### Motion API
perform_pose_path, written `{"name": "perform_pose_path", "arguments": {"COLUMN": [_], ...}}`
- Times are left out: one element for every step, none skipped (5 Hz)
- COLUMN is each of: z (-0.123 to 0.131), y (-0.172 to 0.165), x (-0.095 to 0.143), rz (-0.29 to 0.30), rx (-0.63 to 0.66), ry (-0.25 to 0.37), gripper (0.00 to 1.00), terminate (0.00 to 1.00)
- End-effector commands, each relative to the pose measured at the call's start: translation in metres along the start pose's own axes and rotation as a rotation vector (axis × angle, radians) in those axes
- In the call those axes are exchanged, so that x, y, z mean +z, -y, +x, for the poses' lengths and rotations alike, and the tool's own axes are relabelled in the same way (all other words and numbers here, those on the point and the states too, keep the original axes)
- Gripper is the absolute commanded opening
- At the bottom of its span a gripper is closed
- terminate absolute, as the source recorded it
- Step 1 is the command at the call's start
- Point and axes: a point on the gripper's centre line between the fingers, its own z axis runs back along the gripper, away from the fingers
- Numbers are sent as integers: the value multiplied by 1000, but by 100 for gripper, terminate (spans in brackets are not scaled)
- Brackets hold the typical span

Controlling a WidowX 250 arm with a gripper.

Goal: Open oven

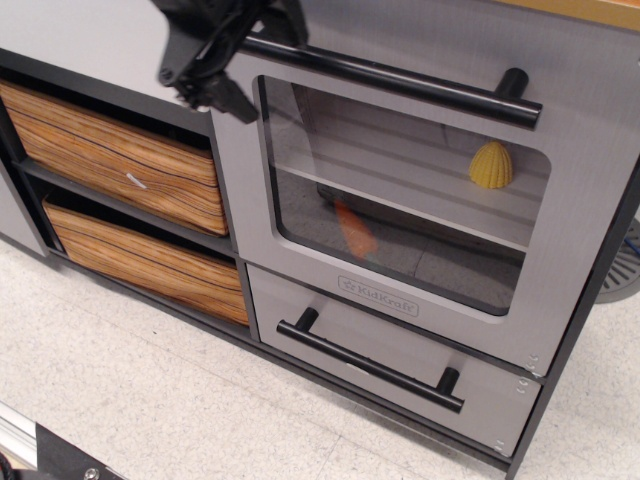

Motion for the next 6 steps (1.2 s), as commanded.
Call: {"name": "perform_pose_path", "arguments": {"z": [0,2,9,11,11,10], "y": [28,30,24,7,-11,-26], "x": [-6,-20,-23,-13,-8,-4], "rz": [-81,-17,58,104,116,106], "rx": [33,67,129,116,70,20], "ry": [19,19,11,-13,-23,2], "gripper": [100,100,100,100,100,100], "terminate": [0,0,0,0,0,0]}}
